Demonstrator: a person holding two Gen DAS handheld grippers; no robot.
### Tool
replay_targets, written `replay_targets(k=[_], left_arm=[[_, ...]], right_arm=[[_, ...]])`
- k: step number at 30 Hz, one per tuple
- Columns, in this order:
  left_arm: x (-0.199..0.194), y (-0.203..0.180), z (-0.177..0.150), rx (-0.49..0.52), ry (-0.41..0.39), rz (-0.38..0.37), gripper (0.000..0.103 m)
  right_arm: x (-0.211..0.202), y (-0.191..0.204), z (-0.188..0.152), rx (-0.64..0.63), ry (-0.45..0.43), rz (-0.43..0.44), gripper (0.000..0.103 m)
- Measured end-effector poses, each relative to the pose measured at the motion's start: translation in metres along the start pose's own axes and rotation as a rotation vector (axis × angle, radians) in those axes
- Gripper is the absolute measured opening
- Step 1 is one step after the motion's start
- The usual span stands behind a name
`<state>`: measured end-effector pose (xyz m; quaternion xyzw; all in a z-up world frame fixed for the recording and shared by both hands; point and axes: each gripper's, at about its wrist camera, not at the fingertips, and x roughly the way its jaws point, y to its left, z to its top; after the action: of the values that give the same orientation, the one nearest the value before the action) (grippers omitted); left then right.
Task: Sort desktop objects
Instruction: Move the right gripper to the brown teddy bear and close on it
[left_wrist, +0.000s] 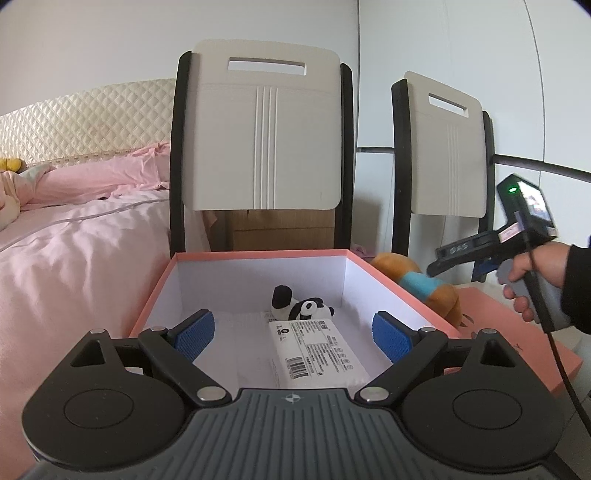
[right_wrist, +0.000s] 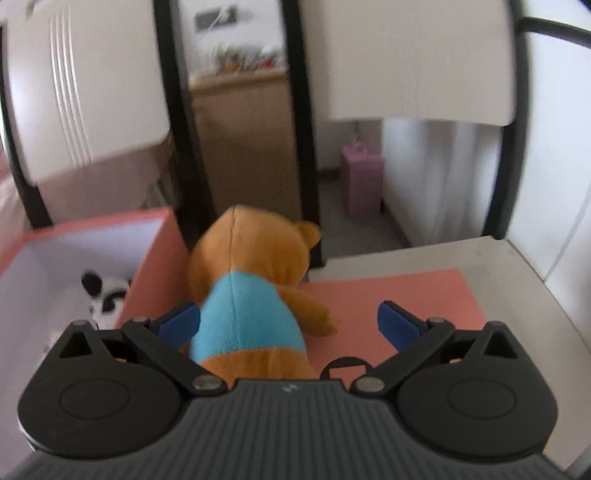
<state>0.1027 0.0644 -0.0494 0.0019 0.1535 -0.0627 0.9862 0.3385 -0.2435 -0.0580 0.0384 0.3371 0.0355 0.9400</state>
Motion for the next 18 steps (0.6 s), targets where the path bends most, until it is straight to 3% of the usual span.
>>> replay_targets(k=[6,8,18], left_arm=[[0.002,0.002,0.0,-0.01,0.012,-0.007,0.094],[0.003,0.001,0.0,-0.014,0.019,-0.014,0.094],[0.005,0.003,0.002,-0.022,0.027,-0.012,0.094]], right_arm=[[0.023,0.015,0.004,-0.025,0.042,0.014,0.101],[0.035,0.019,0.0,-0.024,0.085,0.026,0.09],[0.048,0.027,-0.01,-0.019,0.114,0.029,0.067]])
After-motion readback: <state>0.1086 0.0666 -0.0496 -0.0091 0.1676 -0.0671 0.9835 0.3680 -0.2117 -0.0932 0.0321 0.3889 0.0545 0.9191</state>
